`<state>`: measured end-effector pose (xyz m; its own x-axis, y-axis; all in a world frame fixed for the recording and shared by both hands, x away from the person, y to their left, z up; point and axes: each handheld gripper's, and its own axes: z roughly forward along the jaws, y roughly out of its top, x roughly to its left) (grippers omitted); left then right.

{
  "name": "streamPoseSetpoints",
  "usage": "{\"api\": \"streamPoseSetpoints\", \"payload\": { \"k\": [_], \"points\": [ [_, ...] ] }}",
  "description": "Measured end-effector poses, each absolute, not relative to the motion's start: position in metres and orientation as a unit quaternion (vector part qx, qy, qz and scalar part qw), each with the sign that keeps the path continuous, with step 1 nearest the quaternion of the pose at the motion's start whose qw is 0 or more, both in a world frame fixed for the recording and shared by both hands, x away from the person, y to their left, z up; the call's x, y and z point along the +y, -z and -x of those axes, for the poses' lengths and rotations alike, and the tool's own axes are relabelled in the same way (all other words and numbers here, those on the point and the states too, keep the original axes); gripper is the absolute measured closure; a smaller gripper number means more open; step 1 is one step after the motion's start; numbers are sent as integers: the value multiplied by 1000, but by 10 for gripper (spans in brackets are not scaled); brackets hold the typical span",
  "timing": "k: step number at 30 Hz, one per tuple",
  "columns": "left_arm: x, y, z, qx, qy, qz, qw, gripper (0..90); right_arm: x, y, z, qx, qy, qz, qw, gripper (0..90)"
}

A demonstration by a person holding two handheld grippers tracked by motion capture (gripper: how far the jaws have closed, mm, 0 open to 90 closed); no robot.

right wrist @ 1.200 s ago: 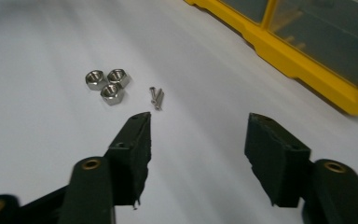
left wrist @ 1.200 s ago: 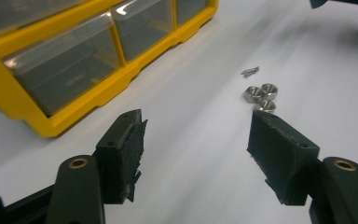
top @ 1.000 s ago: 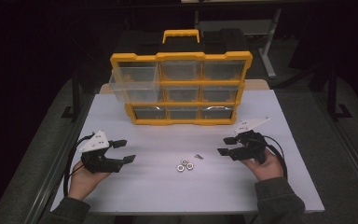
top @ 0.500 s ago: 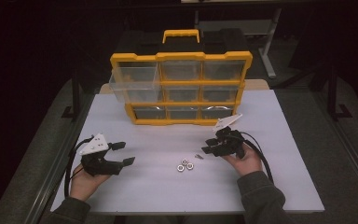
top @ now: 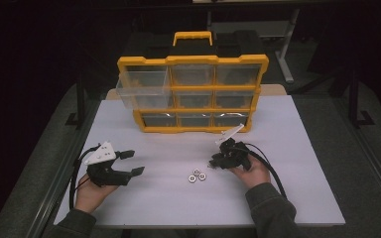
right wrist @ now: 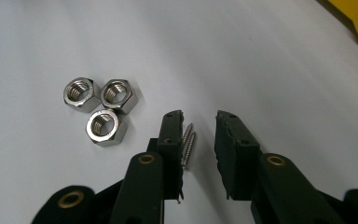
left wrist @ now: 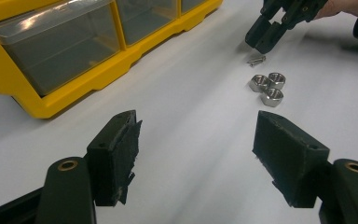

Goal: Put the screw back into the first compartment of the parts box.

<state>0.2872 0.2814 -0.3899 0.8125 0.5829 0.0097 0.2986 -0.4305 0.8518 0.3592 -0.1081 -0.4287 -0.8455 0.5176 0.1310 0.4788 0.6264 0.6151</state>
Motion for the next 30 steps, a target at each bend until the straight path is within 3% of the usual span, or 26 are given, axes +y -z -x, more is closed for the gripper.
{"api": "streamPoseSetpoints", "payload": {
  "k": [17, 30],
  "points": [
    [283, 389, -288, 263, -155, -832, 462, 306, -105, 438, -360, 915, -308, -257, 45, 741],
    [283, 390, -288, 263, -152, -832, 464, 306, -107, 439, -360, 912, -308, -266, 53, 859]
  ]
}}
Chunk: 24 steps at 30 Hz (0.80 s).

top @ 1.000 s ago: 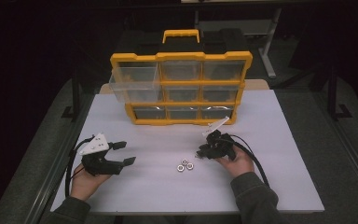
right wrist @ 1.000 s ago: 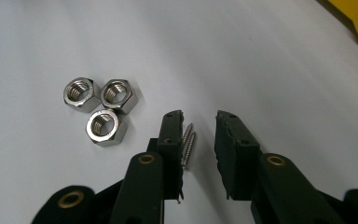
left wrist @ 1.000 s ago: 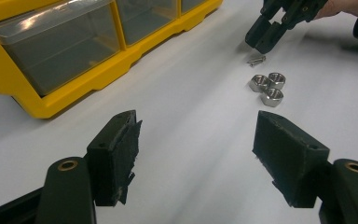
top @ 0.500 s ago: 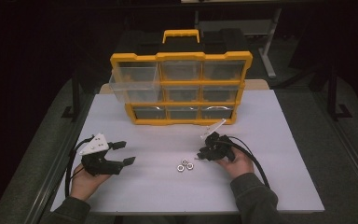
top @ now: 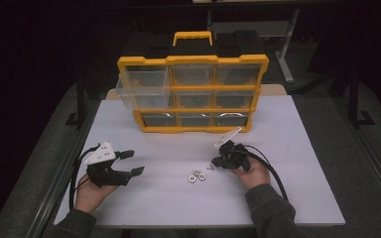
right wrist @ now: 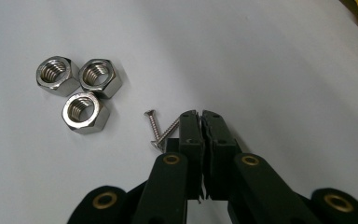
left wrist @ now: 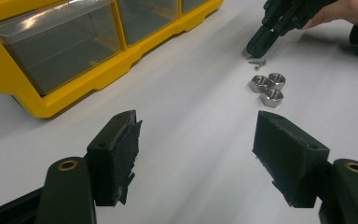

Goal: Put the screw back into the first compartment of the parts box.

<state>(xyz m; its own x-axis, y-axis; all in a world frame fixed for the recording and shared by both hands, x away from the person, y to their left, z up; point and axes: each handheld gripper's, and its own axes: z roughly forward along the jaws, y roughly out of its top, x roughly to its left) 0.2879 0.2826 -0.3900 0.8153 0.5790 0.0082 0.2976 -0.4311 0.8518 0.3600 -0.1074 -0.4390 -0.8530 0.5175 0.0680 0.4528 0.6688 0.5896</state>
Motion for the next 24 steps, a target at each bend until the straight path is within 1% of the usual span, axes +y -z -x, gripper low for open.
{"api": "streamPoseSetpoints", "payload": {
  "k": [7, 8, 11, 21, 24],
  "points": [
    [282, 391, -289, 265, -147, -832, 464, 306, -110, 439, -363, 909, -316, -270, 36, 861],
    [282, 391, -289, 267, -146, -832, 464, 305, -110, 437, -363, 905, -324, -276, 23, 860],
    [283, 391, -288, 269, -146, -831, 465, 301, -112, 432, -363, 902, -334, -274, 14, 860],
    [281, 392, -288, 269, -140, -831, 467, 299, -122, 392, -367, 888, -382, -257, -13, 859],
    [283, 392, -289, 272, -140, -827, 471, 296, -126, 377, -371, 885, -391, -252, -12, 859]
  ]
}}
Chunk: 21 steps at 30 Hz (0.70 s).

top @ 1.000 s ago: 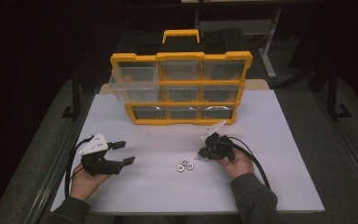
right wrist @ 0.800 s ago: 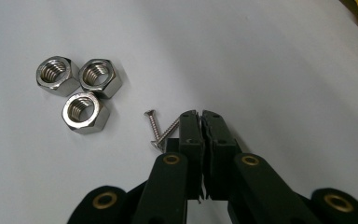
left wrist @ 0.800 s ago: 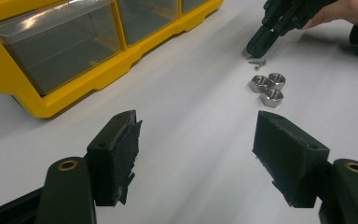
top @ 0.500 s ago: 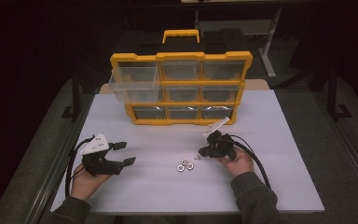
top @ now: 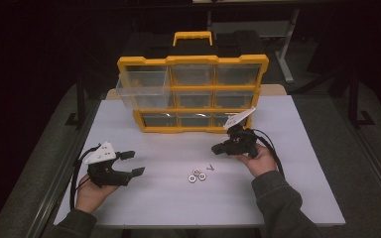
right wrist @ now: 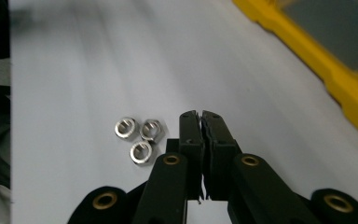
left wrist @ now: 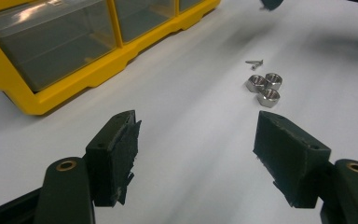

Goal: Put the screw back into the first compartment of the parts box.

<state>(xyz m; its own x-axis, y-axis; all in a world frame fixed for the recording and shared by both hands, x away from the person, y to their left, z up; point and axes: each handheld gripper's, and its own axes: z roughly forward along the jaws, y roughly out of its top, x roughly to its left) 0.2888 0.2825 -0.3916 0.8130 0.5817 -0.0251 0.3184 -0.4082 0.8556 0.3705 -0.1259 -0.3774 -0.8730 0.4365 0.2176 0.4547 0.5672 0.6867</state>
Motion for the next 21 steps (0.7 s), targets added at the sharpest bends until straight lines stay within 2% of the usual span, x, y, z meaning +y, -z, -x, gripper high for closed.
{"api": "streamPoseSetpoints", "payload": {
  "k": [6, 21],
  "points": [
    [284, 391, -290, 274, -140, -825, 475, 295, -128, 346, -376, -877, 415, 239, 16, 859],
    [286, 390, -290, 270, -143, -825, 475, 294, -120, 267, -392, -888, 416, 193, -16, 859]
  ]
}}
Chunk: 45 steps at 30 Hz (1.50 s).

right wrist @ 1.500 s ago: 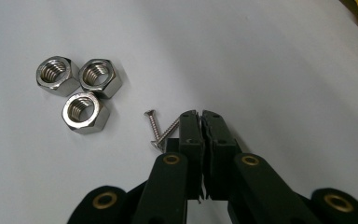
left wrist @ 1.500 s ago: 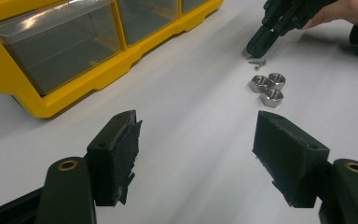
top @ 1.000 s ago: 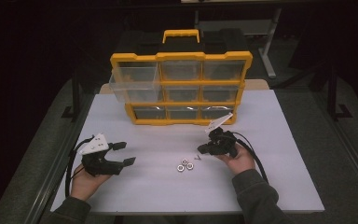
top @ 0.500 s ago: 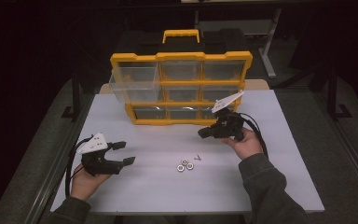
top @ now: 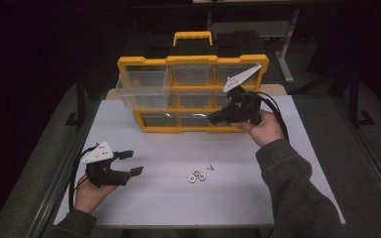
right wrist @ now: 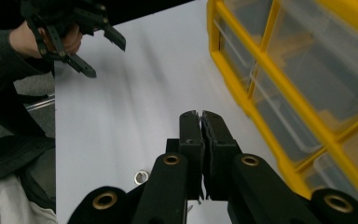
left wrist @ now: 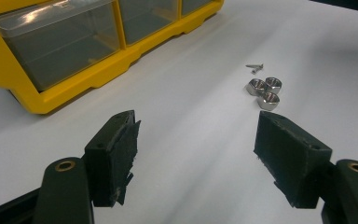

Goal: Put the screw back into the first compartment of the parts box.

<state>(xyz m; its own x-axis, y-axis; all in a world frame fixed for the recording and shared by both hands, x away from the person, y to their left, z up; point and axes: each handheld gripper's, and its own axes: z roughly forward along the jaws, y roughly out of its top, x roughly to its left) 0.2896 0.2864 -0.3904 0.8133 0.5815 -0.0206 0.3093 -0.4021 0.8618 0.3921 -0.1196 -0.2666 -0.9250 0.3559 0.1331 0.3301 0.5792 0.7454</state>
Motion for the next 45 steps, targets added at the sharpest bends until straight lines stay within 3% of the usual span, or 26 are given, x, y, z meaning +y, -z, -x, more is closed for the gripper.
{"api": "streamPoseSetpoints", "payload": {
  "k": [27, 45],
  "points": [
    [289, 390, -290, 271, -144, -826, 473, 291, -48, 157, -431, 889, -434, -143, 30, 859],
    [290, 390, -290, 270, -142, -824, 477, 291, 9, 155, -446, 896, -423, -128, 31, 859]
  ]
}}
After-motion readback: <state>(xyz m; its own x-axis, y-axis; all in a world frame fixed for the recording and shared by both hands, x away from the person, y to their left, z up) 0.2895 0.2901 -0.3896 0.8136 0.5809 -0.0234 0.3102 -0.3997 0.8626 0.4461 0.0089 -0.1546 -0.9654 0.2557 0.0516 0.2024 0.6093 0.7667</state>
